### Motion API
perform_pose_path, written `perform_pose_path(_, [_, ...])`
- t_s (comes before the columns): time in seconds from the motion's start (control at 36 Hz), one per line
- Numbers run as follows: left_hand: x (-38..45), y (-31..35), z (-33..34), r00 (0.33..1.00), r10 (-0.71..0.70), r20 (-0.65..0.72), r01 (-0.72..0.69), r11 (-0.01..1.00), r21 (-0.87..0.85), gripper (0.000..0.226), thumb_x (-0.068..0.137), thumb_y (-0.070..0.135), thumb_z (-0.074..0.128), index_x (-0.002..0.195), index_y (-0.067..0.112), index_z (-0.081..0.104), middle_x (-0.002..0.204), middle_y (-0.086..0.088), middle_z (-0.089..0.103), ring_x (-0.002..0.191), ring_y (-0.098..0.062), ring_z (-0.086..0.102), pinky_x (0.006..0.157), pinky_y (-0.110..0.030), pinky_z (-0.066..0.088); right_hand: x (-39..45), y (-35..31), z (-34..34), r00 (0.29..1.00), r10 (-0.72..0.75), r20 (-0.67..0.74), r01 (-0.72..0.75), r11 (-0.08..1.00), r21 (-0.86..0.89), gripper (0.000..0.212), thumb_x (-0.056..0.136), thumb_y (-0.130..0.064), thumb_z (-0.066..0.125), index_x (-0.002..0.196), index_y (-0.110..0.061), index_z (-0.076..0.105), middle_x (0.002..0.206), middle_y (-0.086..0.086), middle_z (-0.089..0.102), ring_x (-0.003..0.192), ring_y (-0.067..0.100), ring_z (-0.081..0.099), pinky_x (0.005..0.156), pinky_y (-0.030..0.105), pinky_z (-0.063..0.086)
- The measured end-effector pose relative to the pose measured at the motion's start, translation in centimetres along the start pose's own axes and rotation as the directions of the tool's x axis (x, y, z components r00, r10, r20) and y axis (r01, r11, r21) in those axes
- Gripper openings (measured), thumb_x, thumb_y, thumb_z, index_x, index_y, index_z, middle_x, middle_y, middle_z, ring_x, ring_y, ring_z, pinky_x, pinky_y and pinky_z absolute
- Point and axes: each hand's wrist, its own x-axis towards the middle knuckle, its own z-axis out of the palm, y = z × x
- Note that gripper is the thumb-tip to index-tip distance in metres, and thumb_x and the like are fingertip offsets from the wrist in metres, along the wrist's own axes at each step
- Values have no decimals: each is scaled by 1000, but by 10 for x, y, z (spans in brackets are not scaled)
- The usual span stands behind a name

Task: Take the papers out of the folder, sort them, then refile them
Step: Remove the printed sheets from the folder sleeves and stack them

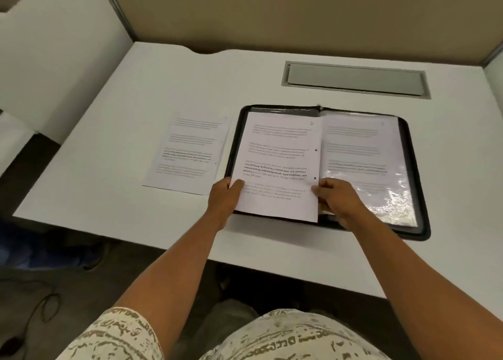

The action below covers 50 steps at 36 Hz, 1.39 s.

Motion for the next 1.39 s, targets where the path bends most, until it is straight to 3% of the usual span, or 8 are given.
perform_pose_path(0.08, [14,-2,-15,999,-8,-54,9,1000,19,33,95,20,54,66,16,41,64,5,47,60,-13,39,53,-25,29,12,-10,23,1000,-30,-5,29,1000,-6,7,97,-4,62,98,-4,69,94,9,74,73,16,71,56,22,54])
perform_pose_path(0.22, [41,4,-49,996,40,-75,-34,996,79,21,96,21,54,75,21,57,87,7,66,74,-9,56,60,-19,40,33,-26,67,1000,-31,1,31,999,32,10,98,-8,62,104,-4,69,104,8,75,94,24,74,76,34,60])
perform_pose_path(0.33, [68,6,-85,993,74,-94,-65,994,91,21,97,21,55,114,15,66,109,7,66,97,-14,61,78,-21,46,44,-38,106,999,-38,35,36,998,44,10,97,-10,65,103,-7,72,101,2,78,92,23,74,70,30,56])
perform_pose_path(0.61, [129,-8,-161,984,83,-161,-49,978,204,29,100,23,54,123,9,63,123,-3,65,106,-24,61,95,-38,53,73,-58,194,1000,-18,-7,17,994,-106,3,93,-7,69,93,-7,72,94,5,76,79,19,71,65,24,56])
perform_pose_path(0.89, [156,-26,-198,966,100,-240,-29,960,279,16,96,24,61,104,11,65,100,0,66,87,-20,61,71,-24,45,87,-56,246,1000,1,-29,-7,980,-199,4,92,-6,70,89,-8,70,91,11,74,75,22,73,68,31,62])
perform_pose_path(1.08, [163,-37,-201,941,141,-306,-45,953,300,35,88,18,69,122,13,61,119,-8,59,104,-24,59,88,-37,52,85,-53,267,998,8,-58,-26,943,-331,1,90,-3,69,90,-2,70,88,16,74,71,23,73,58,25,60])
perform_pose_path(1.19, [164,-41,-199,927,195,-321,-53,914,403,45,84,19,74,127,17,60,131,-10,53,120,-32,48,97,-45,48,88,-52,271,996,-27,-85,-14,895,-447,8,88,-6,67,96,-6,68,86,12,73,70,25,74,65,35,63])
perform_pose_path(1.39, [164,-46,-200,948,272,-164,-128,801,584,27,81,17,73,108,20,70,121,-4,57,116,-30,47,93,-39,41,92,-49,271,993,-103,-62,47,809,-585,33,88,-26,72,117,-16,61,100,8,72,85,26,72,81,45,61])
